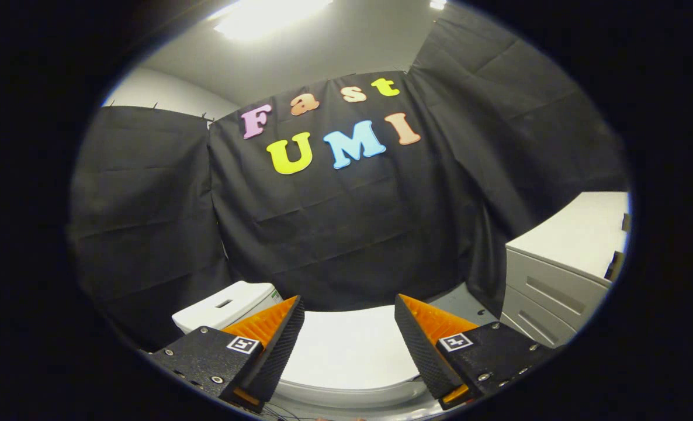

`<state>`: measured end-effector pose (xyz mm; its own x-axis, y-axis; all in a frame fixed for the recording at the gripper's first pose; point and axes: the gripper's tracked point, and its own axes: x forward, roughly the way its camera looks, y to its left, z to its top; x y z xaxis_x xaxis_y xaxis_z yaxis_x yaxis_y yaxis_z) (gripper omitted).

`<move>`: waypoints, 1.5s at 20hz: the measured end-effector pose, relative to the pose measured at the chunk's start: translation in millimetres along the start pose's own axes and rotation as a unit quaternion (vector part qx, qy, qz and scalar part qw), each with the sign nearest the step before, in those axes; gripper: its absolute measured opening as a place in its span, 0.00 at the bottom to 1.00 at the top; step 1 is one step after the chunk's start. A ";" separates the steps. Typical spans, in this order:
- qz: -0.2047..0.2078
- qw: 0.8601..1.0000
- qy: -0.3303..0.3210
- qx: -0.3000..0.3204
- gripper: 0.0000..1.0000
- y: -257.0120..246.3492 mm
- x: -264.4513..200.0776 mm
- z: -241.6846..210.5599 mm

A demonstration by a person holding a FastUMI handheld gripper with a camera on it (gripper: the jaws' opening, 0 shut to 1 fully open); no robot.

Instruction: Open the toilet lid.

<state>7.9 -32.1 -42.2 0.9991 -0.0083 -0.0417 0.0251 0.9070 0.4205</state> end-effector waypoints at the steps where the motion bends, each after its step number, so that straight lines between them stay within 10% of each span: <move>1: -0.008 1.000 0.006 0.019 0.96 -8.0 -0.3 -6.7; 15: -0.096 0.970 0.093 0.201 0.94 -115.8 -7.5 -116.4; 30: -0.150 0.900 0.142 0.383 0.89 -166.4 7.4 -228.2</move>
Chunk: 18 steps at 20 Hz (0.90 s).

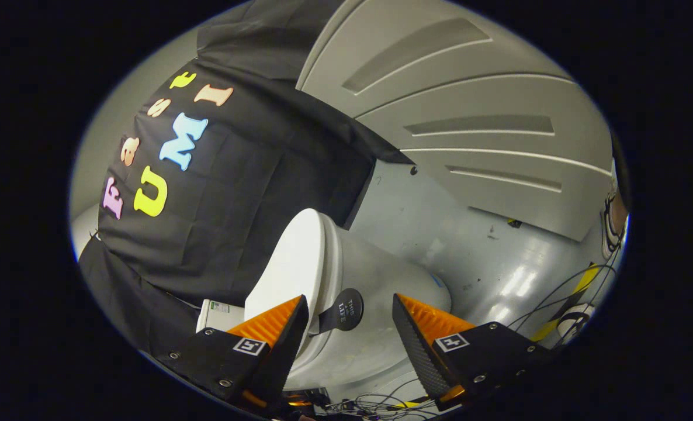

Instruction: Open the toilet lid.

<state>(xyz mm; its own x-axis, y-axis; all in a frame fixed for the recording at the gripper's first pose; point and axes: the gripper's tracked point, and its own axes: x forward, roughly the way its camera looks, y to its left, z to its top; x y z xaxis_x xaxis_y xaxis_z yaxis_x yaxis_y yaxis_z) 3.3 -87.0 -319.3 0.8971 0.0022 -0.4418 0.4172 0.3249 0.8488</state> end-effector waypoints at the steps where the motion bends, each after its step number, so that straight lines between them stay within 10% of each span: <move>1: 0.004 1.000 0.005 0.014 0.87 -1.9 5.7 -4.6; 11: 0.045 0.995 -0.006 0.086 0.71 6.5 20.4 -9.6; 18: 0.065 0.991 -0.002 0.115 0.30 10.2 27.3 -16.7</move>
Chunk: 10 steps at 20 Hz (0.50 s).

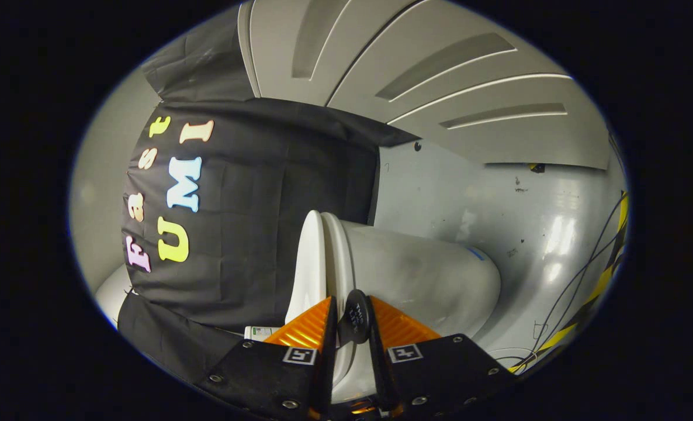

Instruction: Open the toilet lid.

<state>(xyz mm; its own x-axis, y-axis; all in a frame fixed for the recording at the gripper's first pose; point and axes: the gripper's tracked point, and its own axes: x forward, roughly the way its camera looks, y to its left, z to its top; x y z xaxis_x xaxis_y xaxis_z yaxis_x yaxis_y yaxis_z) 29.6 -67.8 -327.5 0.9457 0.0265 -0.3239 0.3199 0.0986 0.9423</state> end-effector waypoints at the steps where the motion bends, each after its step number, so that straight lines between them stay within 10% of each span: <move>1: 0.001 1.000 -0.001 0.002 0.24 1.8 0.0 0.9; 10: -0.002 1.000 -0.011 0.003 0.00 8.9 -2.1 2.5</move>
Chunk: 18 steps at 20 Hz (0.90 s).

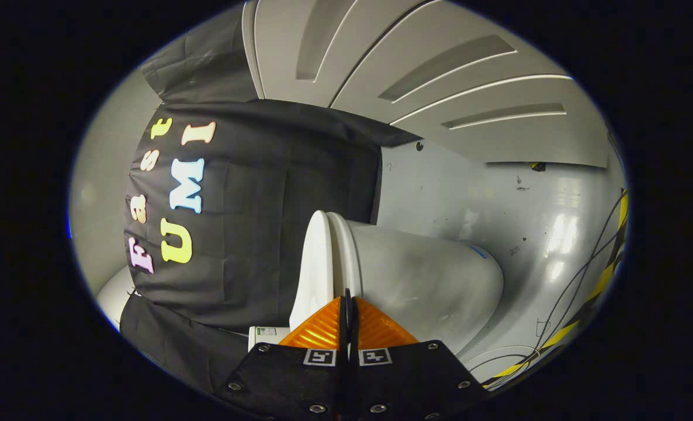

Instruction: Open the toilet lid.

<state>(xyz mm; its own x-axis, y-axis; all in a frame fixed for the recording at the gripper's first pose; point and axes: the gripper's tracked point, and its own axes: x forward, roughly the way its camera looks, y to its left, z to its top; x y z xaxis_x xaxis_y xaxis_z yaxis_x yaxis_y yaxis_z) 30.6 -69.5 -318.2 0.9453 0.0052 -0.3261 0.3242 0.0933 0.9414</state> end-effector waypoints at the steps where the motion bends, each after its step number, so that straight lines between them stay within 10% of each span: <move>1: -0.007 1.000 0.000 -0.006 0.00 0.6 -0.6 -0.3; 18: -0.058 0.982 -0.038 -0.176 0.00 118.9 -38.1 -0.9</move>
<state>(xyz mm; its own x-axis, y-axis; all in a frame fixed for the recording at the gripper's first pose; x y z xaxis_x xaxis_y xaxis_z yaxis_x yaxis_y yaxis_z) 33.1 -57.6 -194.0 0.9074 -0.0979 -0.4087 0.4091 0.4283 0.8057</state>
